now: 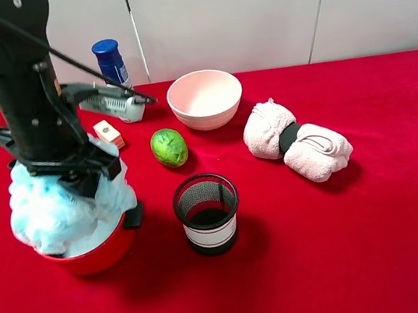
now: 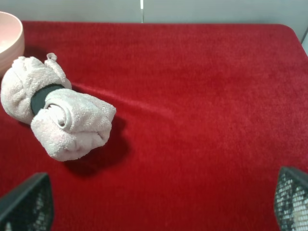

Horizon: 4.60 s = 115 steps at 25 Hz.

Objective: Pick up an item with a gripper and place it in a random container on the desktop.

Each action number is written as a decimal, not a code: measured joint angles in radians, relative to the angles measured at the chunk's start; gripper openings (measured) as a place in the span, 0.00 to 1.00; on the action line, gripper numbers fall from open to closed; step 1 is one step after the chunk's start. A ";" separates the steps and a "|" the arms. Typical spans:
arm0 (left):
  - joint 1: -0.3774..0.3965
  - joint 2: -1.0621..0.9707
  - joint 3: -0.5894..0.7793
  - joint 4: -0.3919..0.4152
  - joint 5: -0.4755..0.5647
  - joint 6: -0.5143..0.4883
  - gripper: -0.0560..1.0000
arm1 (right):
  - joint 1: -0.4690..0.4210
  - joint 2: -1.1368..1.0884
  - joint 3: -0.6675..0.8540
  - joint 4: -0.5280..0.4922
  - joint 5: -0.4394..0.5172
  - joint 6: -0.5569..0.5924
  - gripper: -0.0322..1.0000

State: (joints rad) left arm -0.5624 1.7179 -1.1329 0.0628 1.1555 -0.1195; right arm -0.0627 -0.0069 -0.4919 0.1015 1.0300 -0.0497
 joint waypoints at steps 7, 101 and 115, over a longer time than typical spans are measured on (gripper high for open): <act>0.000 0.000 0.069 0.037 -0.079 0.000 0.53 | 0.000 0.000 0.000 0.000 0.000 0.000 0.70; 0.000 -1.139 0.253 0.107 0.007 0.070 0.99 | 0.000 0.000 0.000 0.000 0.000 0.000 0.70; 0.170 -1.407 0.511 0.106 0.002 -0.020 0.99 | 0.000 0.000 0.000 0.000 0.000 0.000 0.70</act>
State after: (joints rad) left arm -0.3926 0.3106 -0.6223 0.1688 1.1578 -0.1394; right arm -0.0627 -0.0069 -0.4919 0.1015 1.0300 -0.0497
